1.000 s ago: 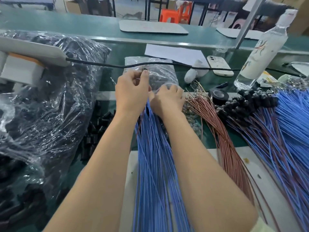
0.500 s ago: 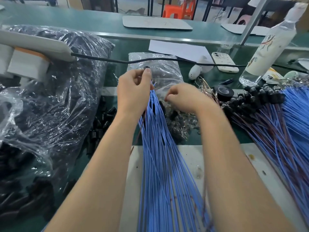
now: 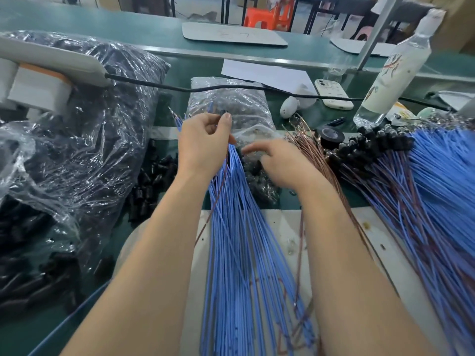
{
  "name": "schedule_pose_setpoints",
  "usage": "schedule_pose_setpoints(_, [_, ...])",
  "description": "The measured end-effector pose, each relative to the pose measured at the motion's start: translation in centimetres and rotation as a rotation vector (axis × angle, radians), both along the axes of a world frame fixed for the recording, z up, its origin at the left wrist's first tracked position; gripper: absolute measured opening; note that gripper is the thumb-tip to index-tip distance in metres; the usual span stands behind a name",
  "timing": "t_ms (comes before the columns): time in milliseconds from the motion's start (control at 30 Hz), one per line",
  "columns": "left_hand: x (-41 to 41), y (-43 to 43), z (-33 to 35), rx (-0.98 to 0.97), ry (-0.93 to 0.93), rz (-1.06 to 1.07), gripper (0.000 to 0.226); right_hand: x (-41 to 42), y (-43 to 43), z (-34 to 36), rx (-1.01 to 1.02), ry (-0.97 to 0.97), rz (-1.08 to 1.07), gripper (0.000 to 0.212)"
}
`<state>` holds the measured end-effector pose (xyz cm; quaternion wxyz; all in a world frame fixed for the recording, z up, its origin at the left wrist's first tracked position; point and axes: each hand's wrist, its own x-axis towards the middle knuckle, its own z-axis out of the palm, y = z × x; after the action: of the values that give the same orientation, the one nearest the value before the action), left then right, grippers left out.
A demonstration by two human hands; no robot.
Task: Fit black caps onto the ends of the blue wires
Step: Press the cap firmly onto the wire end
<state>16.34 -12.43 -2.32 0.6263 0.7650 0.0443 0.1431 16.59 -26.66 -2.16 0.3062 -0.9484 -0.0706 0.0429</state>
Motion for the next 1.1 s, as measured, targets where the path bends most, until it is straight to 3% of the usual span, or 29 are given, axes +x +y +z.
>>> schedule_pose_setpoints(100, [-0.4, -0.3, 0.0, -0.003, 0.011, -0.015, 0.023, -0.5, -0.3, -0.2, -0.044, 0.031, -0.068, 0.052])
schedule_pose_setpoints(433, [-1.4, 0.0, -0.1, 0.004, 0.028, -0.062, 0.017, -2.3, -2.8, -1.1, 0.171, -0.197, -0.256, 0.028])
schedule_pose_setpoints(533, [-1.9, 0.2, 0.1, 0.020, 0.033, -0.081, 0.008, -2.5, -2.9, -1.5, 0.172, -0.184, -0.281, 0.023])
schedule_pose_setpoints(967, [-6.8, 0.2, -0.8, 0.043, -0.119, -0.030, 0.012, -5.5, -2.8, -2.0, 0.195, -0.335, -0.474, 0.029])
schedule_pose_setpoints(1100, [-8.1, 0.3, -1.6, -0.068, -0.101, -0.037, 0.017, -6.1, -2.4, -3.0, 0.142, -0.312, -0.382, 0.035])
